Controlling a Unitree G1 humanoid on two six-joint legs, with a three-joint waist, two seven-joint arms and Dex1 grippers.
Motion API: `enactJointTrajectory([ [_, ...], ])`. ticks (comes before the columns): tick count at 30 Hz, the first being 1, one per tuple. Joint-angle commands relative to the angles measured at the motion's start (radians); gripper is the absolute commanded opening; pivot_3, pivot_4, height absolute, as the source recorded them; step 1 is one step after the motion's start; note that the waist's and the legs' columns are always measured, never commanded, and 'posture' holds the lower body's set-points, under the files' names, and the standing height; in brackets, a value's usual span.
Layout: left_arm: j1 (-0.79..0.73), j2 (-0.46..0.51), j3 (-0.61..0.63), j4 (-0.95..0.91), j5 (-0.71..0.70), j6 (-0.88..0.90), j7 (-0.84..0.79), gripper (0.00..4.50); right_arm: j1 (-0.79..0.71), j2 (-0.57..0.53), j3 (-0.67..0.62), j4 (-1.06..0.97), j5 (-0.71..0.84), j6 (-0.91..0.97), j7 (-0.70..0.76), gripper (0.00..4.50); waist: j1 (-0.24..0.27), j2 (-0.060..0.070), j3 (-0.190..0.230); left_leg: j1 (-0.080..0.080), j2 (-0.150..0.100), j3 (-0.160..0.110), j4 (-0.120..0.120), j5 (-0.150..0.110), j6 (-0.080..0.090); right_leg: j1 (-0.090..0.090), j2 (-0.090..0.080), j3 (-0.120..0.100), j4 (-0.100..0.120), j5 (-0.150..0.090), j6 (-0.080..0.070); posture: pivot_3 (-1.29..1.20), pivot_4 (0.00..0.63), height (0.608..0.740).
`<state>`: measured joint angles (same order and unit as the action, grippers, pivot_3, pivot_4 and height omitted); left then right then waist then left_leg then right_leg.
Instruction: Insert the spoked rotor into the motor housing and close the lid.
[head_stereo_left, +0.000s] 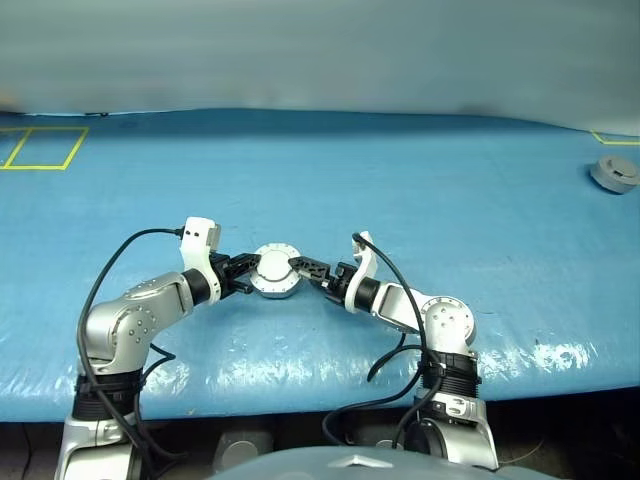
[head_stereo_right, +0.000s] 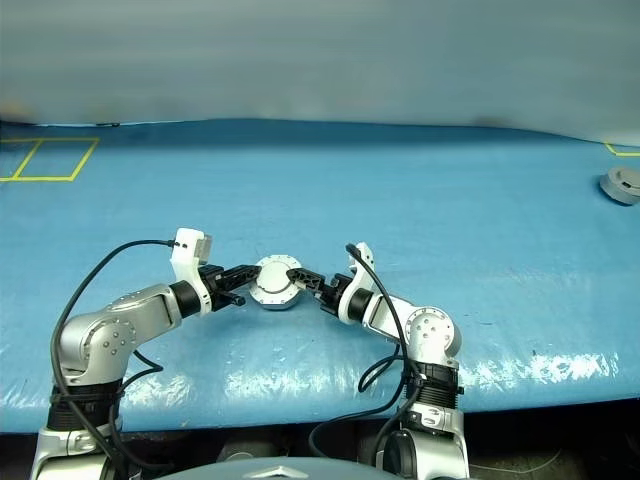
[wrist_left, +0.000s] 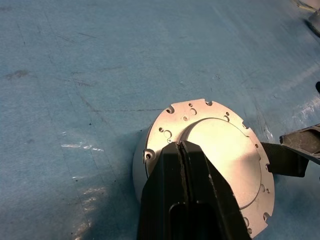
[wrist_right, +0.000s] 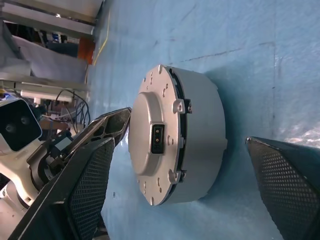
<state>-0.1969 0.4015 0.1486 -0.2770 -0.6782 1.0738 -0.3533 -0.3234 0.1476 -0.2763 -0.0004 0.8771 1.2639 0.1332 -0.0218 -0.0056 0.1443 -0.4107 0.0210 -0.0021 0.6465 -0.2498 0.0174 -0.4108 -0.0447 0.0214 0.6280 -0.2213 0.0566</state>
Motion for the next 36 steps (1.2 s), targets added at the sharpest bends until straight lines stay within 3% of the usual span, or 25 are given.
enactJointTrajectory([
  [1, 0.043, 0.001, -0.044, 0.036, 0.021, 0.039, 0.002, 0.0, 0.06, 0.18, 0.04, 0.017, 0.063, -0.02, -0.009, 4.46, -0.001, 0.0, 0.0, 0.0, 0.0, 0.0, 0.0, 0.0, 0.0, 0.0, 0.0, 0.0, 0.0, 0.0, 0.0, 0.0, 0.15, 0.74],
  [4, 0.045, 0.003, -0.045, 0.04, 0.023, 0.036, -0.001, 0.0, 0.063, 0.183, 0.04, 0.04, 0.098, -0.033, -0.022, 4.46, -0.001, 0.0, 0.0, 0.0, 0.0, 0.0, 0.0, 0.0, 0.0, 0.0, 0.0, 0.0, 0.0, 0.0, 0.001, 0.0, 0.15, 0.74],
  [14, 0.049, -0.002, -0.04, 0.045, 0.031, 0.033, -0.005, 0.0, 0.103, 0.133, 0.059, 0.037, 0.19, 0.031, -0.06, 1.24, -0.003, 0.0, 0.0, 0.0, 0.0, 0.0, 0.0, 0.0, 0.0, 0.0, 0.001, 0.0, 0.001, 0.001, 0.001, 0.0, 0.15, 0.74],
  [24, 0.042, -0.03, -0.001, 0.039, 0.01, 0.016, -0.018, 0.0, 0.129, 0.112, 0.071, 0.022, 0.2, 0.054, -0.088, 1.12, -0.003, 0.001, -0.001, 0.0, 0.0, 0.0, 0.001, 0.0, 0.0, 0.001, 0.001, 0.0, 0.001, 0.001, 0.002, 0.0, 0.15, 0.74],
  [27, 0.022, -0.07, 0.1, 0.038, -0.035, 0.008, 0.013, 0.52, 0.145, 0.115, 0.053, 0.012, 0.218, 0.048, -0.106, 1.12, -0.002, 0.001, -0.001, 0.0, 0.0, 0.0, 0.001, 0.0, 0.0, 0.001, 0.001, 0.0, 0.001, 0.001, 0.002, 0.0, 0.15, 0.74],
  [32, 0.021, -0.15, 0.281, -0.022, -0.17, 0.032, 0.105, 2.22, 0.167, 0.134, 0.006, -0.019, 0.305, -0.004, -0.161, 1.12, -0.003, 0.0, 0.0, -0.003, 0.0, -0.001, 0.003, 0.0, 0.0, -0.001, 0.001, 0.0, 0.001, 0.002, 0.003, 0.0, 0.15, 0.74],
  [36, 0.094, -0.286, 0.461, -0.079, -0.392, -0.025, 0.222, 3.58, 0.181, 0.148, -0.021, -0.084, 0.423, -0.07, -0.221, 1.12, -0.004, 0.0, 0.001, -0.005, 0.003, -0.002, 0.003, 0.0, 0.001, -0.002, 0.0, 0.0, 0.001, 0.002, 0.004, 0.0, 0.15, 0.74],
])
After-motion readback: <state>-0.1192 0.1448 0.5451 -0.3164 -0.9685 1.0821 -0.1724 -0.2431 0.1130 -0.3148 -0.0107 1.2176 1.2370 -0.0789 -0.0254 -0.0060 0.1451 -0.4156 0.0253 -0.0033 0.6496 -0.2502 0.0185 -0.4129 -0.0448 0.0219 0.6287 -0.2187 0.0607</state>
